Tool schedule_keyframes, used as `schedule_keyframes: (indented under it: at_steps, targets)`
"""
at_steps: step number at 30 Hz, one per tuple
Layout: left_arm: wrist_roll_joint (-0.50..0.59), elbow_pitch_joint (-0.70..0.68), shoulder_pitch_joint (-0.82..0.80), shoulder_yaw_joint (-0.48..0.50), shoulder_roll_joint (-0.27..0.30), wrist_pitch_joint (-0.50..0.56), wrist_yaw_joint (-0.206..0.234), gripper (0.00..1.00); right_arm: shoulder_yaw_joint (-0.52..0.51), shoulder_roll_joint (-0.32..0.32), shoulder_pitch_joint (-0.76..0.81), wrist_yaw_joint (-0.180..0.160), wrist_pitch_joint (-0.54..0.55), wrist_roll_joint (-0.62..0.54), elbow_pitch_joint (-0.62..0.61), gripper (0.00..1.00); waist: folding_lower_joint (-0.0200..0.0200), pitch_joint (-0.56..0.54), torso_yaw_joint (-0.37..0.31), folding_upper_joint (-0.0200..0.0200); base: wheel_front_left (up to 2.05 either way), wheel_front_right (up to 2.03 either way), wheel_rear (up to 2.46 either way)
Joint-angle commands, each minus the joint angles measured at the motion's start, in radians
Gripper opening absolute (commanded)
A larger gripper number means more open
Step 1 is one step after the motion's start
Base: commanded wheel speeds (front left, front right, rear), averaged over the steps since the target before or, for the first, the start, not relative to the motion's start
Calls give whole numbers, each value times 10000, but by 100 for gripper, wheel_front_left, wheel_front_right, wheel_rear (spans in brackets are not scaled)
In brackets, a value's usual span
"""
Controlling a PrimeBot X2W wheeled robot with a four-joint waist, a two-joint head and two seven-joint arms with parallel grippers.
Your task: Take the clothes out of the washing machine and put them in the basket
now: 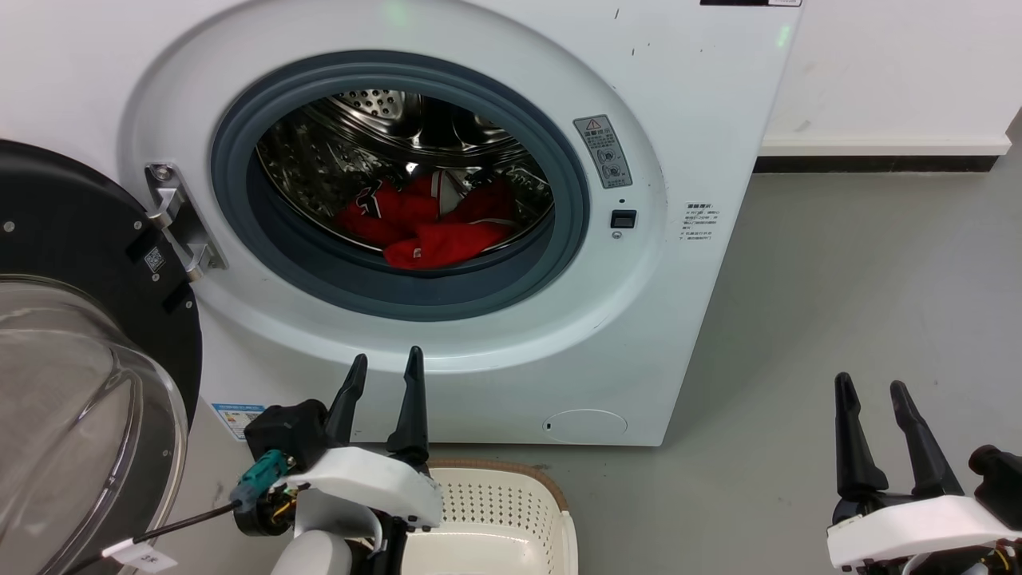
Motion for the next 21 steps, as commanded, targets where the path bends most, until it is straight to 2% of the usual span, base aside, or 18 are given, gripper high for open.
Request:
schedule_keyframes:
  at_steps: [1, 21]
  targets:
    - [208, -53, -185, -37, 24, -73, 41, 100, -13, -49, 36, 0, -67, -228, -100, 100, 0, -2, -1, 0, 0, 0, 0]
    - [2186, 25, -145, 32, 98, -517, 246, 100, -83, -52, 209, -1, -515, -2062, -174, 100, 0, -70, 45, 0, 0, 0, 0]
